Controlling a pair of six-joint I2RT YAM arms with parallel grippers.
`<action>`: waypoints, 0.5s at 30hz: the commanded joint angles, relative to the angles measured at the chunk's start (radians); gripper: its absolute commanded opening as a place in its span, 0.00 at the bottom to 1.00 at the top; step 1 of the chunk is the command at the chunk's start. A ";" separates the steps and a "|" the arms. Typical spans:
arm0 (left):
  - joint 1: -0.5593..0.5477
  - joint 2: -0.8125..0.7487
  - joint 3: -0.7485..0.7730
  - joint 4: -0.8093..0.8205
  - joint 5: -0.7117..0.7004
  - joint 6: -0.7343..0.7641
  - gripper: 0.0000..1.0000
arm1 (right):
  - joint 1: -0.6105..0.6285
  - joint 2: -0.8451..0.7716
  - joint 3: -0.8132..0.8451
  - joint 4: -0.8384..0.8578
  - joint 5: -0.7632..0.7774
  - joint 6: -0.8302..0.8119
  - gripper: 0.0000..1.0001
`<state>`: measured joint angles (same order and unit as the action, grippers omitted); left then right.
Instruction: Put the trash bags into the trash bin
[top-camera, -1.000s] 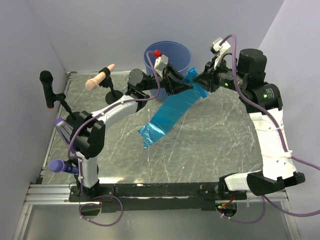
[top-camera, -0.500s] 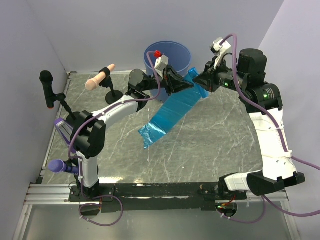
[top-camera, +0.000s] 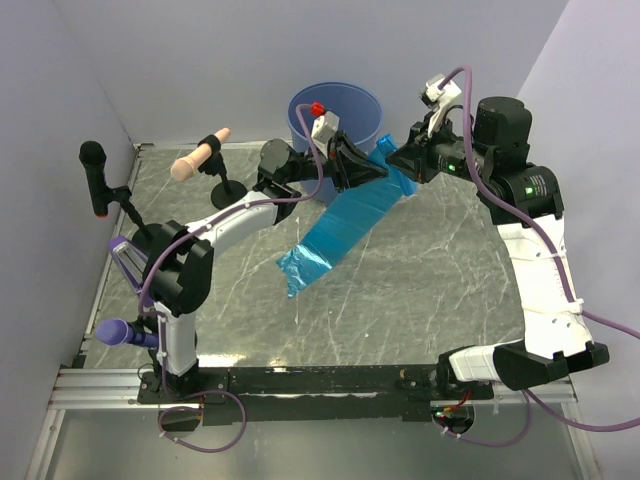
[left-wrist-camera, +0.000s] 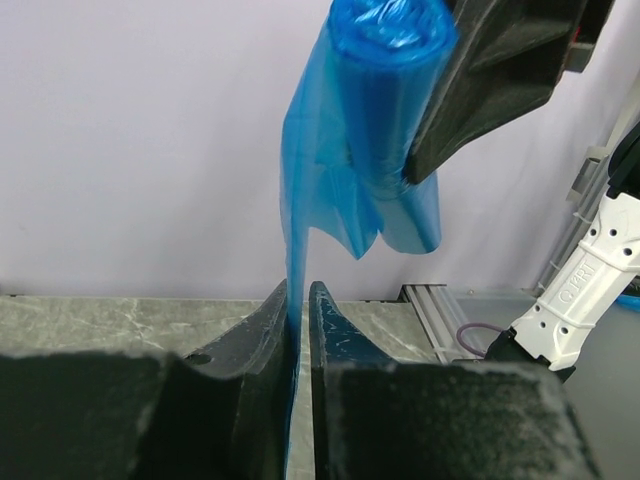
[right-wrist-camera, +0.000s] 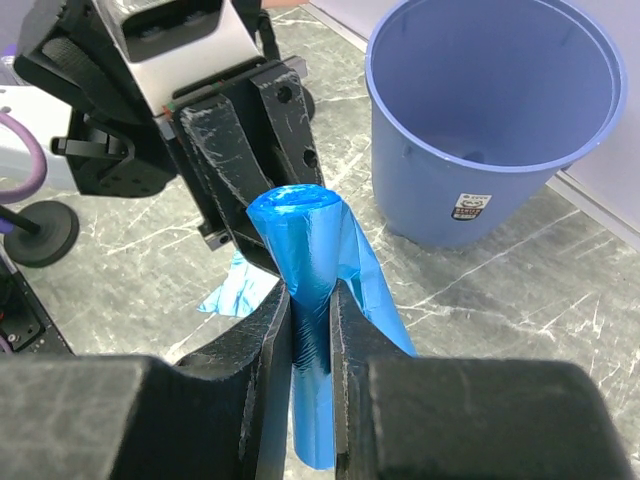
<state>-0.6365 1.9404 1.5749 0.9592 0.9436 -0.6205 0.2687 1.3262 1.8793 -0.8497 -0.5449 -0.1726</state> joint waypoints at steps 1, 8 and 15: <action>-0.008 0.000 0.002 0.021 -0.003 0.013 0.16 | 0.003 -0.002 0.032 0.046 -0.007 0.015 0.00; -0.008 0.002 -0.003 0.029 -0.005 0.005 0.13 | 0.003 0.005 0.035 0.046 -0.004 0.018 0.00; -0.005 0.006 -0.006 0.027 0.003 0.007 0.10 | 0.001 0.016 0.052 0.049 0.003 0.018 0.00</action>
<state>-0.6369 1.9442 1.5745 0.9558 0.9440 -0.6212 0.2687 1.3281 1.8793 -0.8474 -0.5430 -0.1684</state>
